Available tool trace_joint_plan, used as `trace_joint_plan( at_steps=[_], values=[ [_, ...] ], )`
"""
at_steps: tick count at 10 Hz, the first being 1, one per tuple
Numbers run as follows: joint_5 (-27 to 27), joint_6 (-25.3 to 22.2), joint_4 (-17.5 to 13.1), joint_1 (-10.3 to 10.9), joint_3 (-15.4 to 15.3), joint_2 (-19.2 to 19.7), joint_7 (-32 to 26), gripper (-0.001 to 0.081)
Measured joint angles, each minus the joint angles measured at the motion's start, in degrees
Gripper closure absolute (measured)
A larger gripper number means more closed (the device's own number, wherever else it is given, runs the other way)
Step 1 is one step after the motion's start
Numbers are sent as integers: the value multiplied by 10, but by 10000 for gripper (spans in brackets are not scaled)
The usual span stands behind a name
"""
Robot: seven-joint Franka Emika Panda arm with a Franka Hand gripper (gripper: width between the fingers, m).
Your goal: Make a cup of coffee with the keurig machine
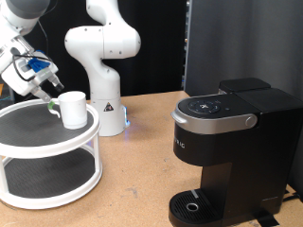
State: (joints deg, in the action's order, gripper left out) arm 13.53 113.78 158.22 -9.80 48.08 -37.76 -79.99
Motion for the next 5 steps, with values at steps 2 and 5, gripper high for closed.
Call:
trace_joint_plan(
  at_steps=[2, 5],
  values=[
    [-2, 6, 5, 3, 5, 12, -18, 8],
    [-6, 14, 9, 3, 17, 28, -48, 8]
  ],
)
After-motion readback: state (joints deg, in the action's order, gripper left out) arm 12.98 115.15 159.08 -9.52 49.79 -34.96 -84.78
